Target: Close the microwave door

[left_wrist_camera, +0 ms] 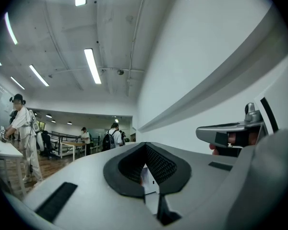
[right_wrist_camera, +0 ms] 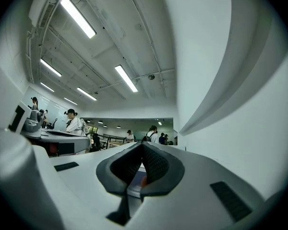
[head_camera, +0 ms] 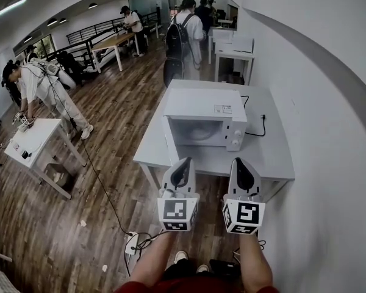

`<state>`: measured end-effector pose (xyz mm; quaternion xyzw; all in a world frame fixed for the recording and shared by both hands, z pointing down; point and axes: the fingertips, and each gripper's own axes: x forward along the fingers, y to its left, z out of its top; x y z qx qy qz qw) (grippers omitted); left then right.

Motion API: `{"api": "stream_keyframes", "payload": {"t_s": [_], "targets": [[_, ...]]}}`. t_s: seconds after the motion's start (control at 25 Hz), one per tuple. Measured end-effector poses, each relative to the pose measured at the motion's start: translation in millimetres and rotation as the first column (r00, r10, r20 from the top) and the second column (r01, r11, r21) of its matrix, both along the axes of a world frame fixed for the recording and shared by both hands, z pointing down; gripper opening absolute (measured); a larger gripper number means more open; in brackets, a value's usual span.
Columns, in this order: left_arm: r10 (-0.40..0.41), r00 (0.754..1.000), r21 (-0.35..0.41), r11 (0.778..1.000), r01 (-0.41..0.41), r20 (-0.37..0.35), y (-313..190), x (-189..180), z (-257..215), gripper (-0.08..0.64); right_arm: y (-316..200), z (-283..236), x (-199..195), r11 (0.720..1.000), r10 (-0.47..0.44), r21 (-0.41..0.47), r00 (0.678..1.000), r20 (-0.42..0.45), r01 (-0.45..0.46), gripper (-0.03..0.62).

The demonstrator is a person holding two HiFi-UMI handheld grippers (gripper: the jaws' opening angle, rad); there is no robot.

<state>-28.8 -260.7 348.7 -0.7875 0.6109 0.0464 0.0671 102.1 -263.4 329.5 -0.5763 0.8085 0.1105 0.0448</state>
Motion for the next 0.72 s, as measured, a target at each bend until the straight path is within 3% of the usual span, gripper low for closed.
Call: {"api": "stream_keyframes", "payload": {"t_s": [0.28, 0.72], "targets": [[-0.032, 0.999, -0.029, 0.999, 0.032, 0.000, -11.6, -31.1, 18.1, 0.026, -14.7, 10.8, -25.1, 1.000, -0.013, -0.024, 1.000, -0.018, 0.013, 0.026], [-0.078, 0.996, -0.143, 0.986, 0.081, 0.031, -19.4, -62.6, 90.6, 0.026, -30.2, 35.4, -53.6, 0.996, -0.052, -0.073, 0.998, -0.039, 0.050, 0.026]]}}
